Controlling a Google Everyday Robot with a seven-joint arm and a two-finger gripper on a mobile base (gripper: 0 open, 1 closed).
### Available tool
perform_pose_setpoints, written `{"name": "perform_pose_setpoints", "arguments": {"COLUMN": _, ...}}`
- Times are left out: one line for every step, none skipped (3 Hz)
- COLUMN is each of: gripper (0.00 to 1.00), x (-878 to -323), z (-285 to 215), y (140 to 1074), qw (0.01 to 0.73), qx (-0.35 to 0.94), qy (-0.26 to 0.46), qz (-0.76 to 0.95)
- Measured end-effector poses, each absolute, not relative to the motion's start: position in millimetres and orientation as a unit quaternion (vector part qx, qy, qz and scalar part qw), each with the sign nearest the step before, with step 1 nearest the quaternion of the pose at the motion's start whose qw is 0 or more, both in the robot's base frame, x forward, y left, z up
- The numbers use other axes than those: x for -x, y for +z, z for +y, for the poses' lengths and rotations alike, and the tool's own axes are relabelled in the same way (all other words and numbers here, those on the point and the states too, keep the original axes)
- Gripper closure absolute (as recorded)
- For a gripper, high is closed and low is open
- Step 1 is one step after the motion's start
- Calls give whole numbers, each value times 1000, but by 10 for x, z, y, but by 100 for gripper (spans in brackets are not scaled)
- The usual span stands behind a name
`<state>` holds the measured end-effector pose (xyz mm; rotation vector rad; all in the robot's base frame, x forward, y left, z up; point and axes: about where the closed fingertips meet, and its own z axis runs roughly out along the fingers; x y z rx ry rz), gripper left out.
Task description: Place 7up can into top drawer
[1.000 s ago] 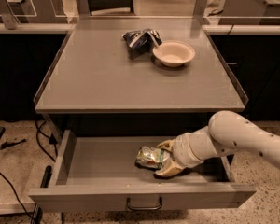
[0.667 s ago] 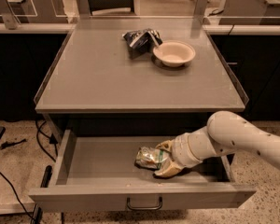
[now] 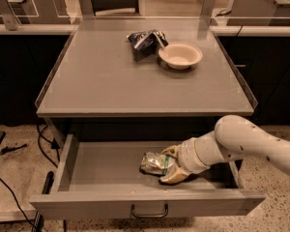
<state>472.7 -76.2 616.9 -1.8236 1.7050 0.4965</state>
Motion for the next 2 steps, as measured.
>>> {"name": "perform_pose_setpoints", "arguments": {"gripper": 28, "x": -4749, "z": -747, "y": 6168, "qw": 292, "qx": 686, "qy": 178, "qz": 642}}
{"name": "perform_pose_setpoints", "arguments": {"gripper": 6, "x": -4790, "z": -740, "y": 6162, "qw": 290, "qx": 686, "qy": 169, "qz": 645}}
